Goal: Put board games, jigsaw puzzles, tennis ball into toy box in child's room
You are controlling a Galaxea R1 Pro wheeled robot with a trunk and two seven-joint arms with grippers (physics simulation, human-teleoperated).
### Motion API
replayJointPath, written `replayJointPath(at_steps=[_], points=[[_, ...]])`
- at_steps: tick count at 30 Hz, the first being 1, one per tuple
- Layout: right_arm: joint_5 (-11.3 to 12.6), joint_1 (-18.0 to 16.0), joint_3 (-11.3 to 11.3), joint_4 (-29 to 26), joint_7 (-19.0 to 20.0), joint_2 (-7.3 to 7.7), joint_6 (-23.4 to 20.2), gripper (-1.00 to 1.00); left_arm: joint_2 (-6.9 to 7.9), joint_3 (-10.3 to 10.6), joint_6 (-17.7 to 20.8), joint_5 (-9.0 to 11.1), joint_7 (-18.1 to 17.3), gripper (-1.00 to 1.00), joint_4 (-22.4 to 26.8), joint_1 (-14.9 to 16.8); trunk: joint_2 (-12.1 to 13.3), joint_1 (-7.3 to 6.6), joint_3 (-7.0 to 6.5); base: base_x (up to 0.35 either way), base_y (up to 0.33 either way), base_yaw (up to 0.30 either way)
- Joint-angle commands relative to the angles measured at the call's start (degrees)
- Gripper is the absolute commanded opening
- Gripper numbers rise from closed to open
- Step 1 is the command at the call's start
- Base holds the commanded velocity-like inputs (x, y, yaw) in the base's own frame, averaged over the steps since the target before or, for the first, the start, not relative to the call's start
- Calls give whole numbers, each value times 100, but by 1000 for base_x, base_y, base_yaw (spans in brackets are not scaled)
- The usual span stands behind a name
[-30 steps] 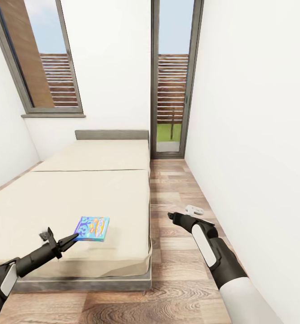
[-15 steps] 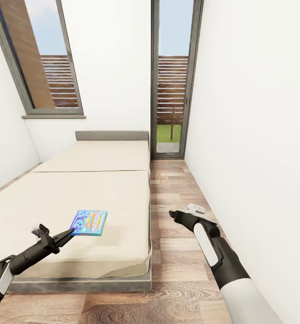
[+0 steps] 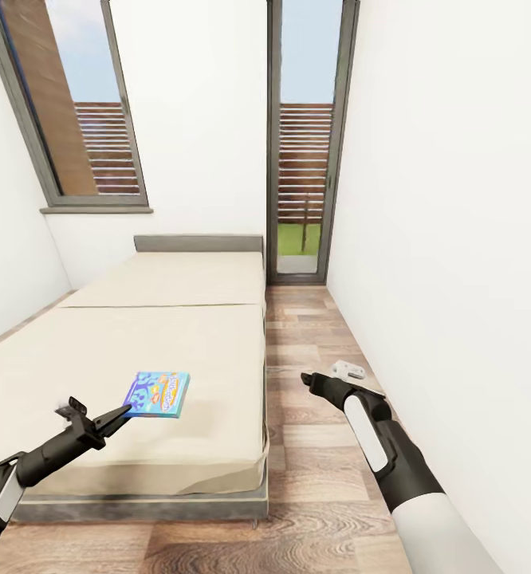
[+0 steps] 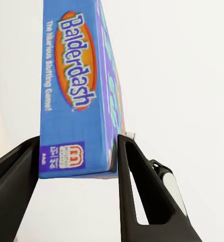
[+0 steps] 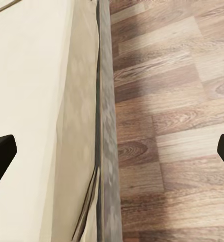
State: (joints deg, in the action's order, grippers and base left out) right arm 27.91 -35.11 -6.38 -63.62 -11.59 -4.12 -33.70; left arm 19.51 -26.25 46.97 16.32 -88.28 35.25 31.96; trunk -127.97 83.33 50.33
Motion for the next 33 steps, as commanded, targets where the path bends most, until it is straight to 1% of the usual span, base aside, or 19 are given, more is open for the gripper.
replayJointPath(at_steps=[1,4,6,11,19,20,28,33], points=[[63,-2,16,-3,-54,2,-17,100,0,-7,47,-2,-25,-100,-1,3,-2,-1,-4,0,0,0],[65,-2,77,-1,-54,-1,-21,100,2,-23,29,5,-29,-100,-1,2,-2,-1,-32,-9,0,0],[65,-2,92,-1,-54,-1,-22,100,40,-32,23,27,-41,-100,-5,-12,-2,-1,-51,-113,0,0],[65,1,101,5,-54,-10,-24,100,55,-23,15,47,-172,-100,82,-22,-2,-1,-98,-34,0,0],[65,1,102,15,-54,-10,-14,100,89,-25,22,46,-172,-100,140,-23,-2,-1,-163,-2,0,0],[65,1,102,16,-54,-13,-14,100,91,-27,22,47,-172,-100,141,-23,38,-23,-183,0,0,0],[65,2,102,16,-54,-18,-12,100,92,-29,18,43,-172,-100,141,-25,38,-23,-186,0,0,0],[65,1,102,16,-54,-19,-3,100,96,-36,14,39,-172,-100,140,-24,238,-133,-276,0,0,0]])
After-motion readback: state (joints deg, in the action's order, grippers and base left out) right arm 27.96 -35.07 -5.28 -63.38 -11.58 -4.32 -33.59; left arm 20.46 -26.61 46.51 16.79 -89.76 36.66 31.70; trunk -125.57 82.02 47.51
